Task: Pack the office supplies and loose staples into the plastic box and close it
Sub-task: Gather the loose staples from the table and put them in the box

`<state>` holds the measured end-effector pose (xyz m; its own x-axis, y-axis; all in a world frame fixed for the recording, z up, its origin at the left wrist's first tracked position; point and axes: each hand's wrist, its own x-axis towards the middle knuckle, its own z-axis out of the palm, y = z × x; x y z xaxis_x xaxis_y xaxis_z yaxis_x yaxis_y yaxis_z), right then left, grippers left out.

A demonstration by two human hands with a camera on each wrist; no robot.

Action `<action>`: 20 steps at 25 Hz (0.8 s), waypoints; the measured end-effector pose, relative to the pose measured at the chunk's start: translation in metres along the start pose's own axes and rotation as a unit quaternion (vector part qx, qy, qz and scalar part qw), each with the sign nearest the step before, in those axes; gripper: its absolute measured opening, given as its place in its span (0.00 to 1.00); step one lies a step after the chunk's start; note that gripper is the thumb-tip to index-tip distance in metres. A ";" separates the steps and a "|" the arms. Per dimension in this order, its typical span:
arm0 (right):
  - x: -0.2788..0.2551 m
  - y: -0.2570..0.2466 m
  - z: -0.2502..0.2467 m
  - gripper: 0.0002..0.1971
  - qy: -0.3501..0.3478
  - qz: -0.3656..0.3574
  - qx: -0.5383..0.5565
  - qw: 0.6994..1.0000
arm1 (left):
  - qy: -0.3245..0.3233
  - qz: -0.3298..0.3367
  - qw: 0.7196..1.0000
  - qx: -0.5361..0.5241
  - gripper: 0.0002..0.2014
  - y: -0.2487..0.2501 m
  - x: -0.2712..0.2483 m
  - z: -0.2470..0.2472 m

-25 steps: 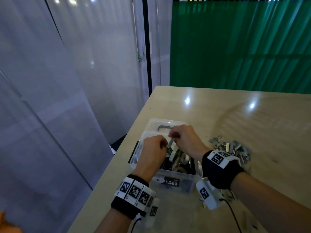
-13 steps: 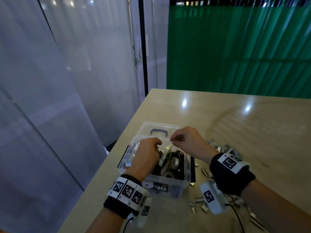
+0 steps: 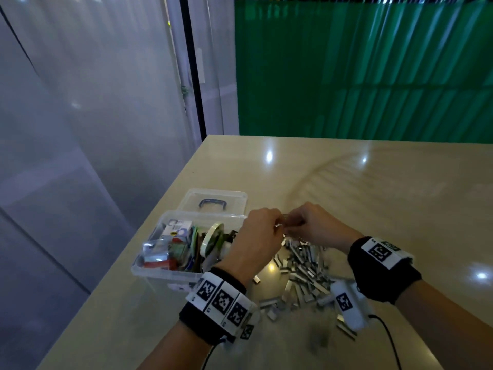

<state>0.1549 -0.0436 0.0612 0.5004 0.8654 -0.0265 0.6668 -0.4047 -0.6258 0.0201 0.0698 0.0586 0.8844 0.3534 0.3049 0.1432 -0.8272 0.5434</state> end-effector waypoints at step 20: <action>-0.051 0.109 0.050 0.17 -0.074 0.130 -0.127 0.980 | -0.187 -0.114 0.962 0.161 0.10 -0.020 -0.008 0.135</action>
<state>0.1745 -0.1170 -0.0442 0.5983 0.7489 -0.2849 0.6529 -0.6618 -0.3685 0.0700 0.0242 -0.0603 0.9026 0.4104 -0.1297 0.4304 -0.8603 0.2730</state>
